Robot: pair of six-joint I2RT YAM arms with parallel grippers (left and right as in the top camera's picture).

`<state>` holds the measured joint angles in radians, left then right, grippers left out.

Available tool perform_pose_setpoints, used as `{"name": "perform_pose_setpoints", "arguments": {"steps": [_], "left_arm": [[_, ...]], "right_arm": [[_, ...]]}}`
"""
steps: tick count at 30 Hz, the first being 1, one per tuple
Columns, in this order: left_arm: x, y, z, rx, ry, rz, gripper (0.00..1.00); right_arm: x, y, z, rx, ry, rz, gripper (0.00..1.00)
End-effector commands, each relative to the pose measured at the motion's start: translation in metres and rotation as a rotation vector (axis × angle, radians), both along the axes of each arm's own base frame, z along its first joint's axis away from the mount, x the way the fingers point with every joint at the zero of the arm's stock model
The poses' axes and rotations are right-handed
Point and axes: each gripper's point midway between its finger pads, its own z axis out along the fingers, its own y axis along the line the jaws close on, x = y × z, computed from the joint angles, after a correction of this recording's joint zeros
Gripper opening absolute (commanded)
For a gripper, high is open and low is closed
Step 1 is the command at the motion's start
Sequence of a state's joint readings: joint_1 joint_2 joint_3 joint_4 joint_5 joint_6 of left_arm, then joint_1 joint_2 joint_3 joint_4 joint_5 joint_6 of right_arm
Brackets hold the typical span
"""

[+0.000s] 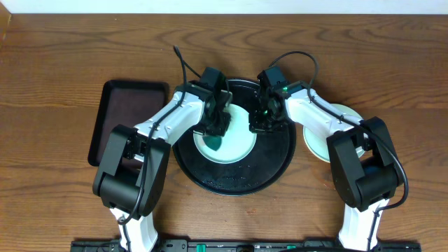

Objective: Clean dirty plates on tray and stack at the side
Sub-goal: 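Scrub the second light-green plate with the sponge while right gripper holds it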

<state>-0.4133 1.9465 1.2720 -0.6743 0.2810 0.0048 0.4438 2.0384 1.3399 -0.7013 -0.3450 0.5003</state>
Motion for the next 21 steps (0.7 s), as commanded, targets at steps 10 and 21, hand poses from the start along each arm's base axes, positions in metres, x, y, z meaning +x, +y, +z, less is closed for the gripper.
{"name": "perform_pose_setpoints", "arguments": {"steps": [10,21], "left_arm": [[0.026,-0.02,0.018,-0.084,-0.164,-0.153,0.08],[0.091,0.038,0.022,0.229,-0.422,0.21,0.07]], "right_arm": [[0.001,0.005,-0.002,0.003,0.005,0.003,0.01],[0.001,0.005,-0.002,0.003,0.003,0.011,0.01]]}}
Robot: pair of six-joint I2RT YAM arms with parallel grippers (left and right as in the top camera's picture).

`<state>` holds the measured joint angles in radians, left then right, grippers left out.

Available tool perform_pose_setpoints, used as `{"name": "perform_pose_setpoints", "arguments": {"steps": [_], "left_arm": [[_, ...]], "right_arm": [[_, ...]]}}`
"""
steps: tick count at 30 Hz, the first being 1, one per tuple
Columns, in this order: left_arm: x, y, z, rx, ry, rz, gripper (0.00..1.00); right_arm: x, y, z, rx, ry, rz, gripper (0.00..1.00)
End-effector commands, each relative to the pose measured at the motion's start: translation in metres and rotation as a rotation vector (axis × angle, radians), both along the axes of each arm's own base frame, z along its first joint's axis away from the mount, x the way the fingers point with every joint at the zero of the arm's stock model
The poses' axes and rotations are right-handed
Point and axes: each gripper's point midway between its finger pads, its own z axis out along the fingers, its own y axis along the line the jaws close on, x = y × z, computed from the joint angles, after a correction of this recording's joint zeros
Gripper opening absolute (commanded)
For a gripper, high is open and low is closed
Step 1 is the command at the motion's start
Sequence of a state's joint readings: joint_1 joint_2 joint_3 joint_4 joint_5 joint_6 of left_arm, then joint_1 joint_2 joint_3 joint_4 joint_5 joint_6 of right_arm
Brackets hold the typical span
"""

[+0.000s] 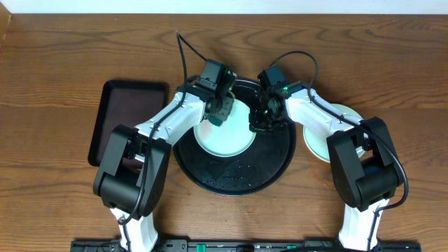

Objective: Clean dirty plates on tray and stack at the side
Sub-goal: 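Scrub the second light-green plate with the sponge while right gripper holds it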

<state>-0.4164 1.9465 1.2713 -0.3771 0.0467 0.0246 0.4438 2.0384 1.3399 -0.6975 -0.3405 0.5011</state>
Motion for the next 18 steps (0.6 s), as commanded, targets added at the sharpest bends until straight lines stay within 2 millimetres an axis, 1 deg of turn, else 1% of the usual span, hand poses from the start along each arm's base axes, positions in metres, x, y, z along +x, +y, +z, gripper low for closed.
{"name": "perform_pose_setpoints", "arguments": {"steps": [1,2,6,9,10,12,14,16,18], "left_arm": [[0.011,0.036,0.006,0.12,-0.062,0.218,0.07],[0.007,0.041,0.004,0.136,-0.049,0.248,0.08],[-0.01,0.045,-0.003,0.172,0.02,0.236,0.08],[-0.031,0.038,-0.01,0.157,0.118,0.162,0.08],[-0.046,0.024,-0.014,0.106,0.189,0.063,0.08],[-0.065,0.003,-0.015,0.014,0.271,-0.083,0.08],[-0.082,-0.015,-0.012,-0.078,0.327,-0.217,0.07],[-0.094,-0.029,-0.007,-0.154,0.354,-0.32,0.07],[-0.098,-0.035,-0.004,-0.192,0.357,-0.375,0.07]], "right_arm": [[-0.001,0.006,-0.002,0.006,0.008,0.012,0.01],[-0.001,0.006,-0.002,0.006,0.008,0.012,0.01],[-0.001,0.006,-0.002,0.006,0.008,0.012,0.01],[-0.001,0.006,-0.002,0.006,0.008,0.012,0.01],[-0.001,0.006,-0.002,0.006,0.008,0.012,0.01],[-0.001,0.006,-0.002,0.006,0.008,0.012,0.01],[-0.001,0.006,-0.002,0.009,0.009,0.013,0.01],[-0.001,0.006,-0.002,0.009,0.009,0.013,0.01],[-0.001,0.006,-0.002,0.009,0.009,0.013,0.01]]}}
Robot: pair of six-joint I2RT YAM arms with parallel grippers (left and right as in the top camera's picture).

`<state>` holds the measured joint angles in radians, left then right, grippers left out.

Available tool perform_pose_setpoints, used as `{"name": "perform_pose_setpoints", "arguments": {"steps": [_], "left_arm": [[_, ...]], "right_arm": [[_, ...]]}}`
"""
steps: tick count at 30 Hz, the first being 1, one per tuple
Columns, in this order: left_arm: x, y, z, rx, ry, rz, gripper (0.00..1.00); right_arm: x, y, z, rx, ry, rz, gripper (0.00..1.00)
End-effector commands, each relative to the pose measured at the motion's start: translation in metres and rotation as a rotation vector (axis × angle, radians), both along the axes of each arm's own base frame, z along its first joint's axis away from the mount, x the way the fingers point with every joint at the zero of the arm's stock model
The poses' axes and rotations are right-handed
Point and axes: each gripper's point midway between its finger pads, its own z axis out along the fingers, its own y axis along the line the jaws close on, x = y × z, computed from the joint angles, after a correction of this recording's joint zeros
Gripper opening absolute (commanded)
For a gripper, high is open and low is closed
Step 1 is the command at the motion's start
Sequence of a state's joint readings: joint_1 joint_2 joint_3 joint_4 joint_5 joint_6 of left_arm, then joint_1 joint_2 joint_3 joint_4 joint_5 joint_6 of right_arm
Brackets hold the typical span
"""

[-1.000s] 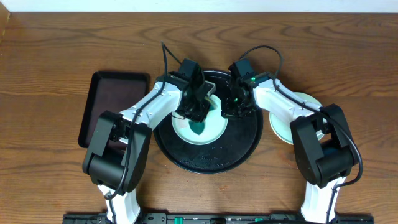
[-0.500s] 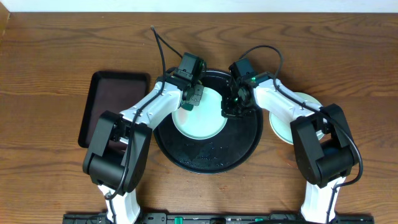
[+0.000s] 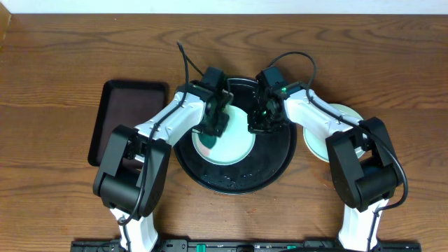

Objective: Clean dirty plates on tray and stack at the side
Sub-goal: 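Scrub the second light-green plate with the sponge while right gripper holds it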

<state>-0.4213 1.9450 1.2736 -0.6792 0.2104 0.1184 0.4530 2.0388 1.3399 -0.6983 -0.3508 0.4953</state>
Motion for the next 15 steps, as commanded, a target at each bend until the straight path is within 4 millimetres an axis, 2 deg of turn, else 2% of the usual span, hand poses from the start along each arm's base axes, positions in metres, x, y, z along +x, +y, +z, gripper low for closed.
{"name": "perform_pose_setpoints", "arguments": {"steps": [1,6,9,15], "left_arm": [[-0.022,-0.037,0.014,-0.224,0.054,-0.207,0.08],[-0.014,-0.04,0.015,-0.233,0.017,-0.213,0.08],[0.0,-0.037,0.014,-0.211,-0.039,-0.198,0.08],[0.057,-0.011,0.016,-0.041,-0.244,0.05,0.07]], "right_arm": [[0.002,0.002,-0.003,0.0,0.006,-0.004,0.01],[0.002,0.002,-0.003,0.0,0.006,-0.004,0.01],[0.002,0.002,-0.003,0.0,0.005,-0.004,0.01],[0.002,0.002,-0.003,0.0,0.006,-0.003,0.01]]}}
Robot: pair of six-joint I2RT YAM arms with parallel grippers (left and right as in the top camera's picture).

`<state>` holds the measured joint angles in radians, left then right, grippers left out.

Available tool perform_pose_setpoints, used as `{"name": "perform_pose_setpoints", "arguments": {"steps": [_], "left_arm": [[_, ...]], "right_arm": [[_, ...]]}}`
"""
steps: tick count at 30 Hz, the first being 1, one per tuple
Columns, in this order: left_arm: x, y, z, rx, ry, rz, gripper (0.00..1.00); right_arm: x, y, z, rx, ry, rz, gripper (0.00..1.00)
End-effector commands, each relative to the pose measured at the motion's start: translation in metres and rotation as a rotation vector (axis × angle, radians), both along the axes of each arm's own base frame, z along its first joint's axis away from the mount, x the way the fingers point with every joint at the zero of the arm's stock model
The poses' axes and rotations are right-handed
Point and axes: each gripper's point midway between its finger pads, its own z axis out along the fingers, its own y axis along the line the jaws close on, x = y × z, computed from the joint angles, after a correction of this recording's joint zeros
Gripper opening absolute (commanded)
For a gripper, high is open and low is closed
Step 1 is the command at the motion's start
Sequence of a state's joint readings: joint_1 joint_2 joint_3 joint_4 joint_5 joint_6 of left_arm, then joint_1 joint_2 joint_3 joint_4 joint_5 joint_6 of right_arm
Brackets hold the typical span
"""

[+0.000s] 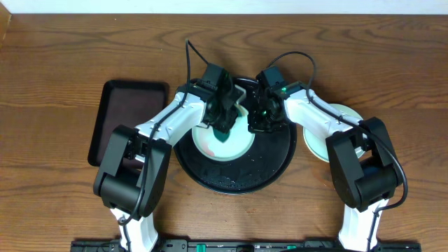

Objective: Clean dirty plates on tray and stack at the side
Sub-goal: 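Scrub the second light-green plate with the sponge while right gripper holds it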

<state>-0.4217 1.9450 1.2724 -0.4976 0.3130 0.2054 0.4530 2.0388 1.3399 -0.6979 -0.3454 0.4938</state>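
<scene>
A pale green plate (210,145) lies on the round black tray (234,183) in the overhead view, with a faint reddish smear near its left edge. My left gripper (223,126) is shut on a dark green sponge (224,134), which presses on the middle of the plate. My right gripper (260,124) is at the plate's right rim and looks shut on it. The gripped part of the rim is hidden under the fingers.
A white plate (319,148) rests on the table to the right of the round tray, partly under my right arm. A dark rectangular tray (119,115) lies at the left. Water drops speckle the front of the round tray.
My left gripper and the sponge have moved from the plate's left part to its middle. The right gripper stays at the right rim.
The sponge was first on the left-centre of the plate. Then it was at the plate's far edge, then back on the left part, and now it is in the middle. The right gripper stayed at the plate's right rim at every moment.
</scene>
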Motion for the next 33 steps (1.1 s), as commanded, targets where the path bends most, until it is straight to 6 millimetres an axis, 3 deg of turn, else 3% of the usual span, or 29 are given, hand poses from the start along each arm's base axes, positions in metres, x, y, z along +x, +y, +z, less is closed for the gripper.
{"name": "perform_pose_setpoints", "arguments": {"steps": [1,6,9,12,16,20,22,27,33], "left_arm": [[0.036,0.029,0.005,0.125,-0.129,0.227,0.07],[0.06,0.068,0.012,0.244,-0.235,0.53,0.07],[0.054,0.073,0.01,0.265,-0.212,0.564,0.07],[0.035,0.072,0.002,0.297,-0.142,0.51,0.07],[-0.009,0.035,-0.004,0.203,0.027,0.179,0.07],[-0.046,-0.004,0.014,-0.009,0.134,-0.079,0.07],[-0.054,-0.018,0.026,-0.101,0.147,-0.138,0.08],[-0.038,-0.027,0.034,-0.145,0.076,-0.134,0.07],[0.01,-0.005,0.032,-0.017,-0.081,0.084,0.08]], "right_arm": [[0.002,0.002,-0.002,0.005,0.009,-0.004,0.01],[0.002,0.002,-0.002,0.005,0.008,-0.004,0.01],[0.002,0.003,-0.002,0.006,0.007,0.0,0.01],[0.002,0.003,-0.002,0.009,0.007,0.004,0.01],[0.002,0.003,-0.002,0.009,0.006,0.008,0.01],[0.002,0.003,-0.002,0.009,0.006,0.008,0.01],[0.002,0.003,-0.002,0.009,0.006,0.007,0.01],[0.001,0.003,-0.002,0.008,0.006,0.008,0.01],[0.001,0.003,-0.002,0.009,0.004,0.014,0.01]]}}
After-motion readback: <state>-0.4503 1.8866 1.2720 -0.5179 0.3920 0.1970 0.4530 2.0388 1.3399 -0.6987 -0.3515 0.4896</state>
